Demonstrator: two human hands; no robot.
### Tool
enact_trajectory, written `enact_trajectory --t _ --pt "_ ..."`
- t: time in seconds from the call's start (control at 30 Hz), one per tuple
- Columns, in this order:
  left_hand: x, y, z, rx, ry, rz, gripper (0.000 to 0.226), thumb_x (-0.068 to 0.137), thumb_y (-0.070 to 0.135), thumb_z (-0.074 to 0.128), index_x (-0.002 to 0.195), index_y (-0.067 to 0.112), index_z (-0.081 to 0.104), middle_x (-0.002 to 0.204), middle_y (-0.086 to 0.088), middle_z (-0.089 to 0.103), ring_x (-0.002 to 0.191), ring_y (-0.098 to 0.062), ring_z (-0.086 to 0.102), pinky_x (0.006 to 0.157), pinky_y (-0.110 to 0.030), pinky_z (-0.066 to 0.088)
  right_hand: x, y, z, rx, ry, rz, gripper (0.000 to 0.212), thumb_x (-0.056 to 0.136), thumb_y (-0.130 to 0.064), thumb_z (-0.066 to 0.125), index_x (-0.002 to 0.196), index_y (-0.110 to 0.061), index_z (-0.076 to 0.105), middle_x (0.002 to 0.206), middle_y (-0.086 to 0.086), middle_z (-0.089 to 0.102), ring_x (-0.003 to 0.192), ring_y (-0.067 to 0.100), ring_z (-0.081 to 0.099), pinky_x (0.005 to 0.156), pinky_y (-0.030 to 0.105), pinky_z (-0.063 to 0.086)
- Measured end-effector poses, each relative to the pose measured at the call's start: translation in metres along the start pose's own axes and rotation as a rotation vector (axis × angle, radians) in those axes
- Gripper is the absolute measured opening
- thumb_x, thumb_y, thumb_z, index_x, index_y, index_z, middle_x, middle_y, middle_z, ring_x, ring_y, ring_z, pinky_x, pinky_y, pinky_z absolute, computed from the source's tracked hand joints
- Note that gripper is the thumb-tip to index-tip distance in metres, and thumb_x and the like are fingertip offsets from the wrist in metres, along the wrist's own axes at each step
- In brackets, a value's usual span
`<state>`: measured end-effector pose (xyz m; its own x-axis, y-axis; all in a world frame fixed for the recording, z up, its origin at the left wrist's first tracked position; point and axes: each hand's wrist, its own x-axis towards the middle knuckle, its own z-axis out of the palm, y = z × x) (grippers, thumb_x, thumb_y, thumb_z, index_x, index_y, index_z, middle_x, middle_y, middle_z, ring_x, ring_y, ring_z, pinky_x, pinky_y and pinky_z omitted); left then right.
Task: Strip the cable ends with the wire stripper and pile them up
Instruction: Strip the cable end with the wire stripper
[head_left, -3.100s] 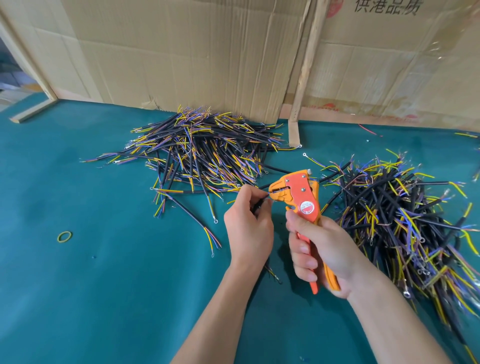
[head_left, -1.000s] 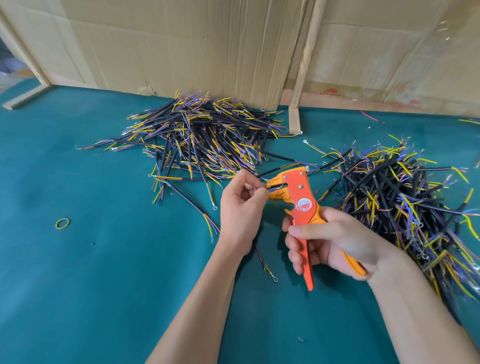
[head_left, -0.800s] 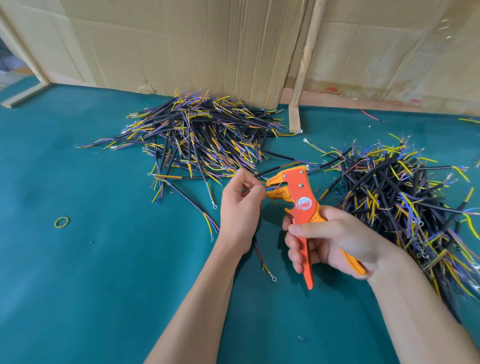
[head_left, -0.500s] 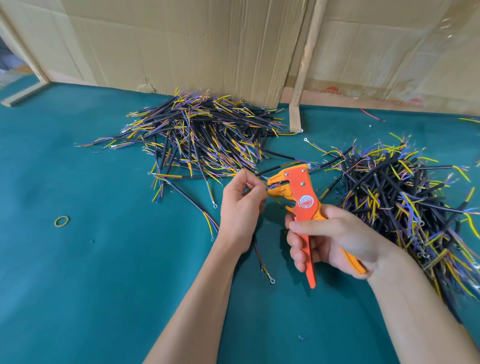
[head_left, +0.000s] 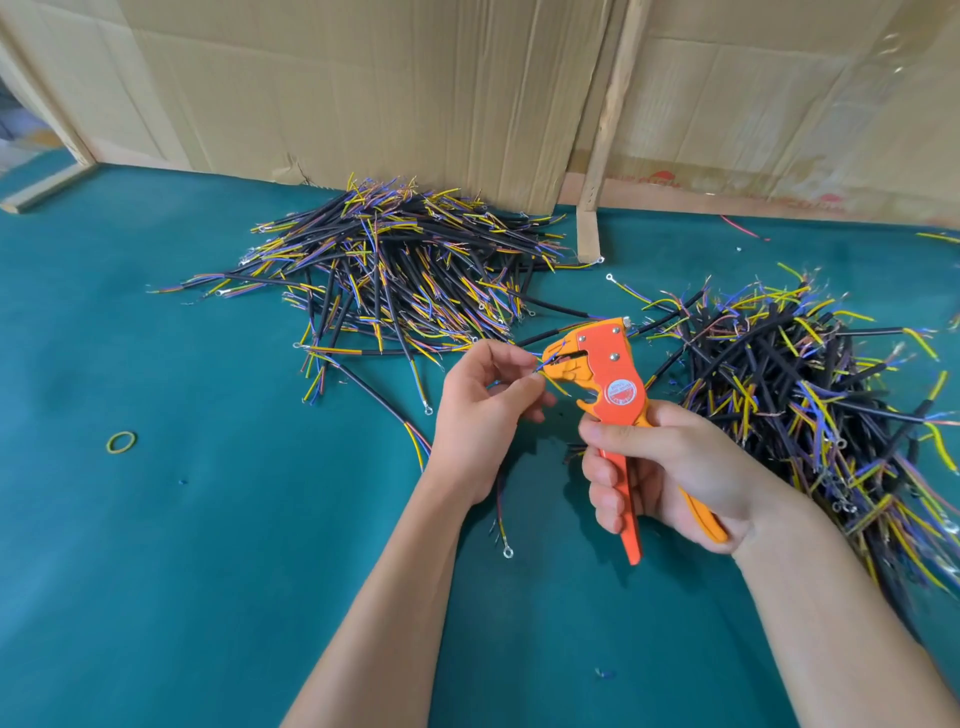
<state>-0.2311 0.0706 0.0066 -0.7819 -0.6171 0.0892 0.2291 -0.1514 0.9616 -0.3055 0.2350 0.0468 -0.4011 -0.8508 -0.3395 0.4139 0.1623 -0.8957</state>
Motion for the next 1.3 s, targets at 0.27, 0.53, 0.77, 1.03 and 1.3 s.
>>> enact_trajectory --t 0.27,0.53,0.77,1.03,1.3 --pt "-0.002 0.007 0.002 -0.001 -0.053 -0.044 0.025 0.079 0.019 0.079 0.091 0.009 0.059 0.07 -0.006 0.067 0.058 -0.016 0.061 0.049 -0.023 0.041 0.001 0.0 0.003 0.007 0.003 -0.028 0.017 0.085 -0.02 0.073 0.076 -0.013 0.06 0.067 0.014 0.046 0.052 0.028 0.048 0.05 0.038 0.047" --pt "-0.001 0.008 -0.002 -0.016 -0.053 -0.11 0.024 0.084 0.001 0.076 0.089 0.012 0.056 0.063 0.002 0.062 0.046 -0.011 0.049 0.041 -0.015 0.032 0.004 0.004 0.006 -0.004 0.009 -0.046 0.016 0.086 -0.02 0.073 0.076 -0.013 0.061 0.067 0.014 0.047 0.053 0.028 0.048 0.05 0.039 0.048" --pt "-0.002 0.009 -0.001 0.0 -0.053 -0.07 0.026 0.088 -0.004 0.06 0.1 0.017 0.053 0.067 -0.004 0.053 0.049 -0.015 0.036 0.049 -0.023 0.027 0.006 0.005 0.007 -0.01 0.024 -0.042 0.023 0.084 -0.021 0.073 0.086 -0.008 0.055 0.067 0.015 0.049 0.053 0.028 0.048 0.051 0.038 0.049" --pt "-0.002 0.011 -0.003 -0.038 -0.128 -0.027 0.02 0.089 0.007 0.062 0.097 0.026 0.068 0.067 0.002 0.049 0.051 -0.012 0.034 0.046 -0.015 0.029 0.007 0.005 0.007 -0.003 0.037 -0.036 0.021 0.084 -0.02 0.074 0.083 -0.009 0.057 0.068 0.015 0.049 0.054 0.028 0.048 0.051 0.038 0.049" --pt "-0.002 0.013 -0.006 -0.082 -0.187 -0.055 0.015 0.088 0.01 0.064 0.09 0.024 0.061 0.075 -0.005 0.051 0.051 -0.011 0.035 0.047 -0.015 0.03 0.007 0.005 0.009 -0.001 0.04 -0.039 0.019 0.084 -0.021 0.074 0.081 -0.01 0.059 0.068 0.015 0.049 0.053 0.028 0.049 0.051 0.038 0.049"
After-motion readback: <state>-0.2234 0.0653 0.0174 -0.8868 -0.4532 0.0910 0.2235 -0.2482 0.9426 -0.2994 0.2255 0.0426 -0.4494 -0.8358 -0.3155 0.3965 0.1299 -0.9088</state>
